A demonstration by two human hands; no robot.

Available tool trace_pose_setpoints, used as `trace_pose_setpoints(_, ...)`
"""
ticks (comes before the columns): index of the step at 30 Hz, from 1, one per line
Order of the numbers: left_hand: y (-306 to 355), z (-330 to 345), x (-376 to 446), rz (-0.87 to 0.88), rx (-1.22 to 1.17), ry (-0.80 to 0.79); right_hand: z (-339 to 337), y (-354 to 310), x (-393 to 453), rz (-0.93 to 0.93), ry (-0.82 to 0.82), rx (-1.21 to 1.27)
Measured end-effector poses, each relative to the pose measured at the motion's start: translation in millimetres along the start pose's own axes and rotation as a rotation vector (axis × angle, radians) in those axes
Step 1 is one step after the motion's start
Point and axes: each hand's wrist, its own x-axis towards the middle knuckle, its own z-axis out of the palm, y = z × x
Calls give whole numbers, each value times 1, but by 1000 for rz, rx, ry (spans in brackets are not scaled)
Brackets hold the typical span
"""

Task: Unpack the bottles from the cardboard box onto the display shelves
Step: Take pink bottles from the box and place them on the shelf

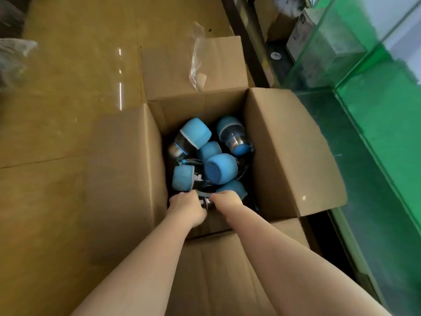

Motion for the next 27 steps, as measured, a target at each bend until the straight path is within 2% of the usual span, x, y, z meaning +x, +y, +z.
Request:
trace_pose_setpoints(3,-5,18,35,-16,23,9,12,8,39,77,3,117)
trace_pose_setpoints(8,-15,38,69,-75,112,-1,21,17,66,169,-117,376)
trace_pose_setpoints(12,-19,46,82,-98,149,-4,23,8,77,290,-173,437)
trace_pose_setpoints(16,-20,52,91,-84,189,-27,34,7,94,333,-212,461)
trace_pose_setpoints(20,-21,56,99,-78,220,-22,47,12,113,358,-176,547)
trace_pose_setpoints(27,-22,60,110,-70,279,2,70,23,150,365,-146,414)
